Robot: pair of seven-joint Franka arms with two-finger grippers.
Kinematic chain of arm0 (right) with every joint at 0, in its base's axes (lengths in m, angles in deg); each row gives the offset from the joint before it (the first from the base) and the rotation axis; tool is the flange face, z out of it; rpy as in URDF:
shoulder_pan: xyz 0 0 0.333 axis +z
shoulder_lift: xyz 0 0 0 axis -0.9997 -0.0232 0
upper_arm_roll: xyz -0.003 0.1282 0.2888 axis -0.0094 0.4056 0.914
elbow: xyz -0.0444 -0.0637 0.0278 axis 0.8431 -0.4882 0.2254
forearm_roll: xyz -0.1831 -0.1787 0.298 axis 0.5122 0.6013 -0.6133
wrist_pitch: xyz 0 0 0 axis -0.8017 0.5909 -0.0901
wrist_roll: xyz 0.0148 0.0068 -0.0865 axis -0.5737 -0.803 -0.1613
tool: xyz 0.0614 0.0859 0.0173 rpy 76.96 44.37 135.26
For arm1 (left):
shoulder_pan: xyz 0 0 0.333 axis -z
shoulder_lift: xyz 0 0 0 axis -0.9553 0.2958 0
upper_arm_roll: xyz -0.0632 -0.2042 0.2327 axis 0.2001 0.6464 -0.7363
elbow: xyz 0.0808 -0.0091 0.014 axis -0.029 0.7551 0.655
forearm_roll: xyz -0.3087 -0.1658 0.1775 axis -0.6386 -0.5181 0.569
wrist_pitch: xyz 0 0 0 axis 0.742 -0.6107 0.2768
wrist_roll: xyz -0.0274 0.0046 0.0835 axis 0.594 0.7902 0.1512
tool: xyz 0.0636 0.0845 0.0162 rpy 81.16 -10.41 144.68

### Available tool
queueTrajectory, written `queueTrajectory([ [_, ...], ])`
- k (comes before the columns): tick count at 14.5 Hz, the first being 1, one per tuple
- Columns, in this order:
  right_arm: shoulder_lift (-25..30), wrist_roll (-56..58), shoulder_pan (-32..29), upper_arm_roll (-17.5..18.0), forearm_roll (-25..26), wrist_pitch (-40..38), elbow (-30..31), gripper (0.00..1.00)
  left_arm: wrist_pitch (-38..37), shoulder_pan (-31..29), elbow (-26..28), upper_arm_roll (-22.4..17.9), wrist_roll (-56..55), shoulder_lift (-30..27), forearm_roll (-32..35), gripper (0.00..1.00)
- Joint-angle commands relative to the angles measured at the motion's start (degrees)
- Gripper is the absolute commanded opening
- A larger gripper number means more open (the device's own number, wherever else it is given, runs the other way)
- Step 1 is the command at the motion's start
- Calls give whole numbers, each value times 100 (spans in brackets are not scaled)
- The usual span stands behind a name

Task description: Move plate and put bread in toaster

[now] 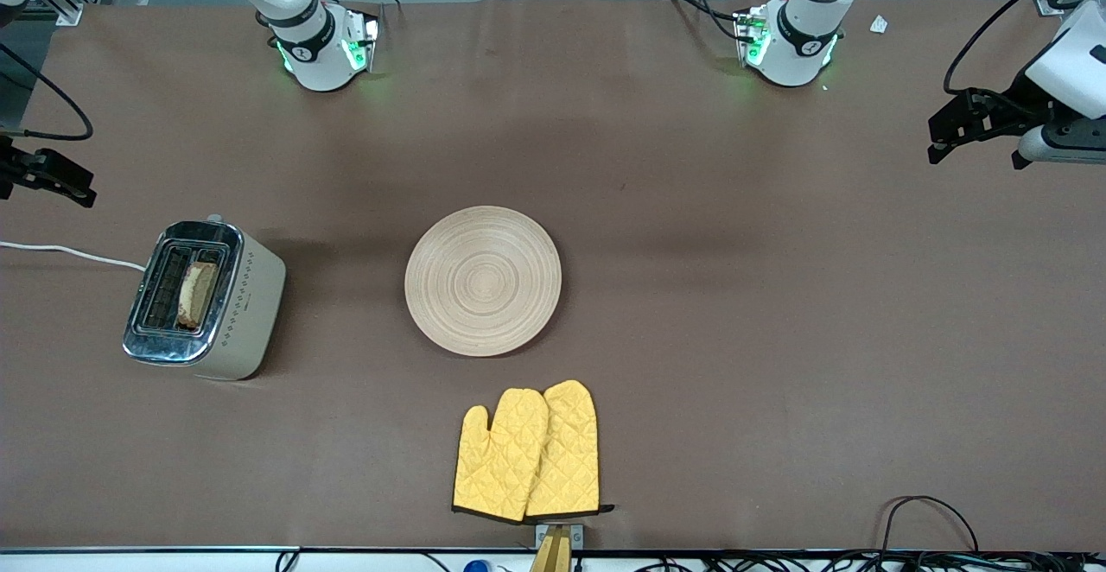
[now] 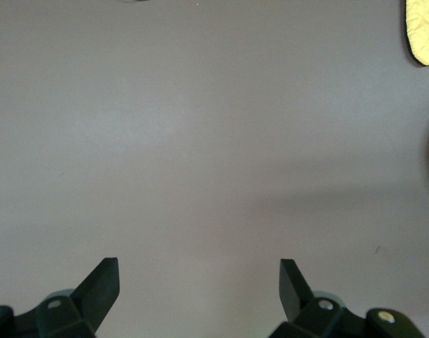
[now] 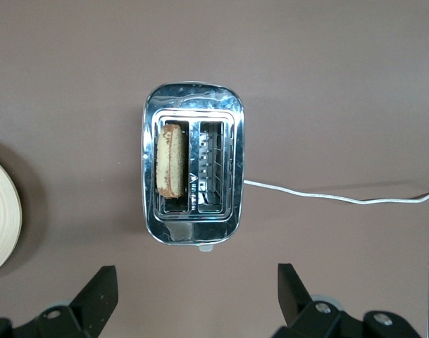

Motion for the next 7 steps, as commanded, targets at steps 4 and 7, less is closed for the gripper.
queueTrajectory([
  [4, 31, -361, -2188, 2122, -890, -185, 13, 100, -28, -29, -165, 23, 88, 75, 38, 100],
  [7, 31, -407, -2179, 2131, -917, -263, 4, 100, -28, -29, -165, 23, 88, 75, 29, 100],
])
